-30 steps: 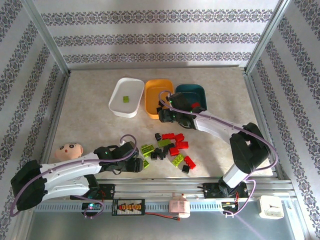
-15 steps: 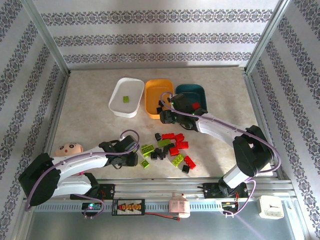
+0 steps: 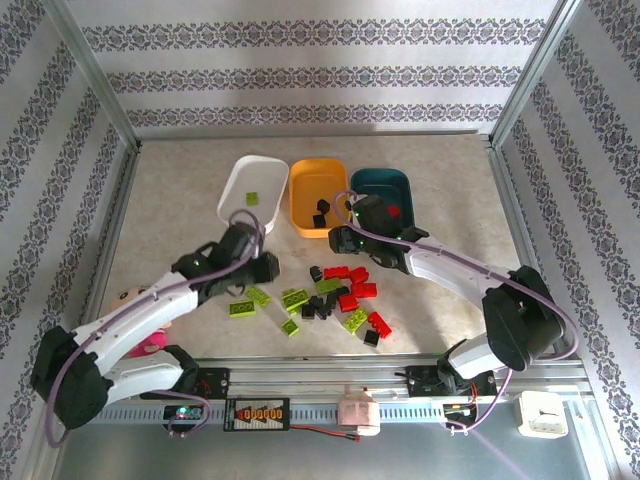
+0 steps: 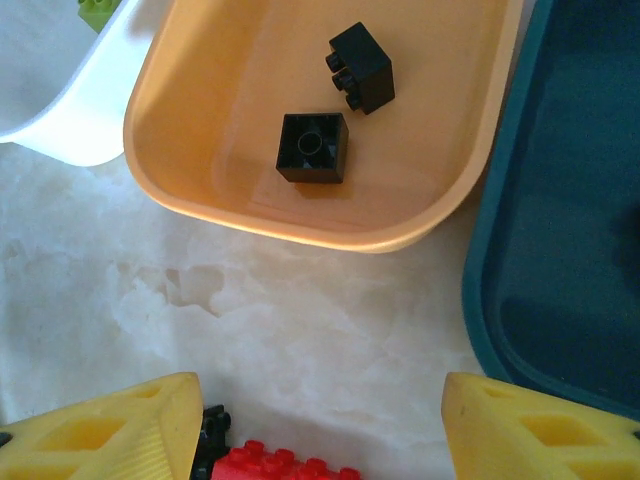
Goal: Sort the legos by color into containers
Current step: Place the lego in the container.
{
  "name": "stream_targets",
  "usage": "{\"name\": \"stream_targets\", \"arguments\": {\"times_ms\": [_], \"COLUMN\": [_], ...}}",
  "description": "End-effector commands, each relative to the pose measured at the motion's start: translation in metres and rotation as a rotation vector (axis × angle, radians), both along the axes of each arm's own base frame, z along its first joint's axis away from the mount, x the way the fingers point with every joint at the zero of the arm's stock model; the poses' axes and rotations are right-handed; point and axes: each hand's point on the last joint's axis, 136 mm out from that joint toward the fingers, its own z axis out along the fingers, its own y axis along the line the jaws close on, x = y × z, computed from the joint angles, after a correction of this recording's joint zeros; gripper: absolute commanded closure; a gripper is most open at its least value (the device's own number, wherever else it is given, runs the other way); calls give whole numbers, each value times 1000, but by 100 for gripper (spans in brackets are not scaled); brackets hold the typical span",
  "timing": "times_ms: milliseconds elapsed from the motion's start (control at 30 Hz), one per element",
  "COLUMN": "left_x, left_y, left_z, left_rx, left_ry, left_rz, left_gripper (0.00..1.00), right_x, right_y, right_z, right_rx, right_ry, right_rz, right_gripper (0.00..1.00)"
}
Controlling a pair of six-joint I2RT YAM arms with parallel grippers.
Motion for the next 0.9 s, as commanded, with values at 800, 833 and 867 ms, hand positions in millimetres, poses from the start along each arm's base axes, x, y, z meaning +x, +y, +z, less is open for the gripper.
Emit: {"name": "stream_targets", "arguments": {"times_ms": [800, 833, 867], "left_x": [219, 218, 214], "left_y": [60, 57, 56], "left_z": [-34, -22, -12], "left_rx": [106, 83, 58], "left_ry": [-13, -36, -57], "left_rz": [222, 218, 216], "left_gripper": [46, 45, 43], "right_x": [-106, -108, -111], "right_y": [23, 25, 28], "right_z": [-10, -10, -9], "right_rx": [20, 23, 31], "right_ry": [34, 37, 39], "right_rz": [255, 263, 272], "right_gripper": [32, 32, 32]}}
